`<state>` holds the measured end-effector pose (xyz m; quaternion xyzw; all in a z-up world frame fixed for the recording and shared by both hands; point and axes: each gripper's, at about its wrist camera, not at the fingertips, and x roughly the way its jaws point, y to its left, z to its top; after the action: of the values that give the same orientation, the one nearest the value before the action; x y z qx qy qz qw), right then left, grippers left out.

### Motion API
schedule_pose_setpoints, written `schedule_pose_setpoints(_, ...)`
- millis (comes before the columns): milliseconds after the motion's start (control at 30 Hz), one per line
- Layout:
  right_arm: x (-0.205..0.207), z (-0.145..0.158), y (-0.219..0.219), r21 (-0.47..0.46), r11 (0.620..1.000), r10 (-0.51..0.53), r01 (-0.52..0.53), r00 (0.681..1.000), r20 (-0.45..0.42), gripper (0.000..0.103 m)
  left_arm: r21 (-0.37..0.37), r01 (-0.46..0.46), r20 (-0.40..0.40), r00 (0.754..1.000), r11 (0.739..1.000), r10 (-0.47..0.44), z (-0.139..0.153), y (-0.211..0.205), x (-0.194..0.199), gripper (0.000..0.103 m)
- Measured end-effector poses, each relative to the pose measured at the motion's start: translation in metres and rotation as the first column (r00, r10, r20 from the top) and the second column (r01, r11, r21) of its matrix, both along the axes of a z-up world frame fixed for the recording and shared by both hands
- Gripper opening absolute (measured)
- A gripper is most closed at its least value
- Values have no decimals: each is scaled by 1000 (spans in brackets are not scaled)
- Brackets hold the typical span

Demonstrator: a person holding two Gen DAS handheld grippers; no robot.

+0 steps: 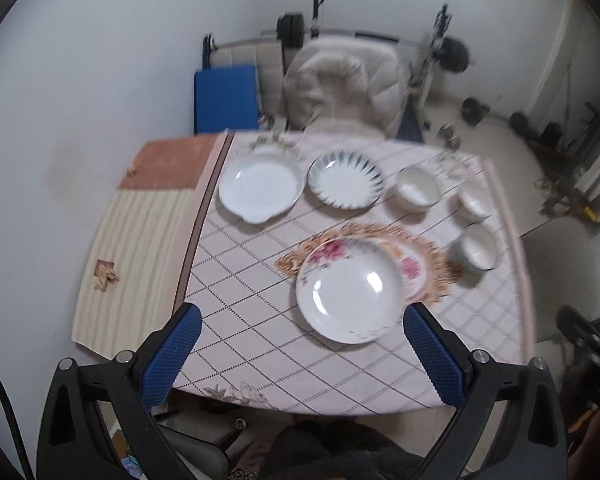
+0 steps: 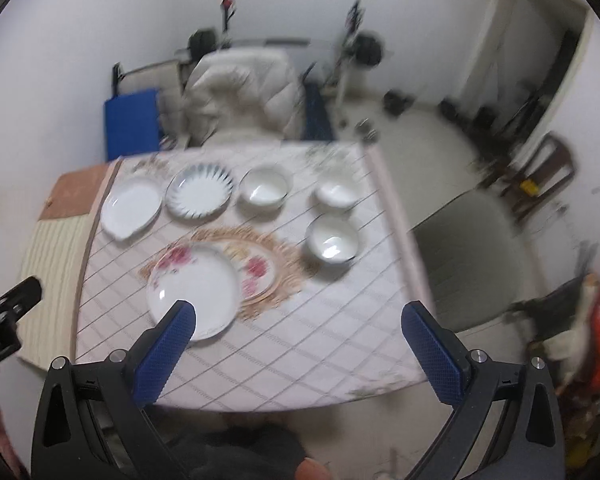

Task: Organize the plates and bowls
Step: 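Grasp the rim of the pink-flowered plate with the right tool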

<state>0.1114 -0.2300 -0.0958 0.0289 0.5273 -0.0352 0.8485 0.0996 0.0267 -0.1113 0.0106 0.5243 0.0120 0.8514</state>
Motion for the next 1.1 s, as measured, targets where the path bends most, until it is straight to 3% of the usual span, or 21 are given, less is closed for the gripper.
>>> schedule_pose_setpoints(133, 44, -81, -4, 106, 993, 65, -53, 990, -122, 103, 1, -27, -138, 990, 1000, 27, -77, 8, 40, 90)
schedule_pose_setpoints(233, 78, -139, -2, 164, 984, 107, -73, 972, -209, 103, -25, -46, -242, 970, 999, 39, -135, 12, 69, 83)
schedule_pose_setpoints(467, 145, -265, 5, 255, 967, 103, 3, 909, -403, 102, -97, -35, -409, 913, 995, -8, -237, 17, 121, 74)
schedule_pose_setpoints(567, 161, -302, 10, 306, 951, 110, 38, 885, -453, 89, -126, -15, -458, 888, 992, -44, -272, 21, 144, 59)
schedule_pose_setpoints(633, 166, -324, 14, 328, 941, 101, 80, 861, -499, 74, -157, -13, -492, 868, 987, -67, -291, 24, 154, 45)
schedule_pose_setpoints(767, 168, -353, 26, 401, 906, 117, 136, 830, -545, 59, -214, 45, -517, 842, 976, -153, -307, 21, 157, 44)
schedule_pose_setpoints(867, 166, -360, 37, 396, 910, 125, 126, 825, -551, 50, -247, 92, -511, 833, 965, -210, -309, 15, 156, 41)
schedule_pose_setpoints(900, 167, -359, 40, 396, 911, 132, 116, 827, -546, 43, -249, 109, -506, 832, 962, -225, -308, 13, 156, 38)
schedule_pose_setpoints(933, 168, -360, 43, 409, 905, 145, 114, 824, -548, 29, -249, 126, -502, 831, 960, -239, -307, 11, 156, 28)
schedule_pose_setpoints(1100, 167, -359, 55, 379, 921, 142, 86, 833, -534, 24, -266, 132, -471, 846, 955, -249, -297, 17, 153, 18)
